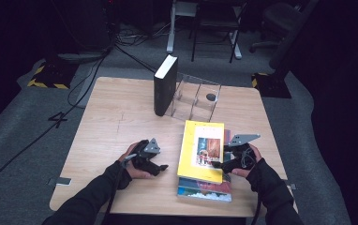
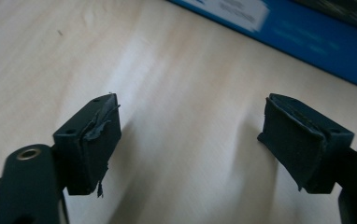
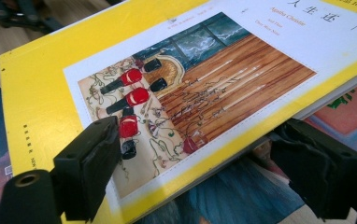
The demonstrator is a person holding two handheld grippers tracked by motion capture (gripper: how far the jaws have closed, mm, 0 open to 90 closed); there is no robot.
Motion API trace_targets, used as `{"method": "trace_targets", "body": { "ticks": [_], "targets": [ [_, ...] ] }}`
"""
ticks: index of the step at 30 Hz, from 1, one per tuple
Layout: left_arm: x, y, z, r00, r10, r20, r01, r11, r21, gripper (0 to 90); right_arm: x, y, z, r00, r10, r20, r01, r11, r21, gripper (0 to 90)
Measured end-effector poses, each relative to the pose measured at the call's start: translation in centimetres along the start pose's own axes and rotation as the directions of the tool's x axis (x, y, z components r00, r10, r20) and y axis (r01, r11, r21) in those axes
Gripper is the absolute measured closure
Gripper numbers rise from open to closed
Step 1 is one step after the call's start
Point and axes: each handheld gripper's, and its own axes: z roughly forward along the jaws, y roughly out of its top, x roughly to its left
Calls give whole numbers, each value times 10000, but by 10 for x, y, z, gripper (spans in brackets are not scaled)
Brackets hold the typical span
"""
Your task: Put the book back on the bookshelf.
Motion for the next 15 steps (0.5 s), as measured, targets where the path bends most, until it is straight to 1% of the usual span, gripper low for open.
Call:
{"method": "trace_targets", "body": {
  "ticks": [1, 3, 5, 6, 8, 10, 13, 15],
  "targets": [
    [3, 3, 3, 10000, -2, 8, 2, 10000, 14, 212, 0, 0, 0, 10000, -49, 3, 49, 10000, -28, 166],
    [8, 11, 10, 9999, 19, -102, -20, 10000, -54, 224, 0, 1, -1, 10000, -58, -15, 58, 9999, -120, 175],
    [12, 18, 16, 10000, -22, -90, 22, 10000, -45, 224, -1, 3, -1, 9999, -94, -90, 92, 9997, -212, 177],
    [13, 20, 18, 9998, 13, -203, -15, 9999, -107, 233, -1, 4, -1, 9998, -129, -120, 125, 9996, -271, 183],
    [15, 24, 23, 9998, 13, -187, -15, 10000, -92, 239, -2, 6, 0, 9998, -153, -144, 148, 9994, -328, 200],
    [19, 29, 26, 9995, 21, -324, -26, 9999, -153, 241, -4, 9, 2, 9996, -168, -246, 157, 9990, -419, 200],
    [24, 34, 30, 9993, 1, -383, -8, 9999, -166, 263, -9, 12, 7, 9991, -63, -410, 43, 9988, -493, 203],
    [27, 37, 31, 9993, -98, -352, 89, 9996, -276, 270, -12, 15, 11, 9987, 4, -514, -35, 9982, -605, 213]
  ]
}}
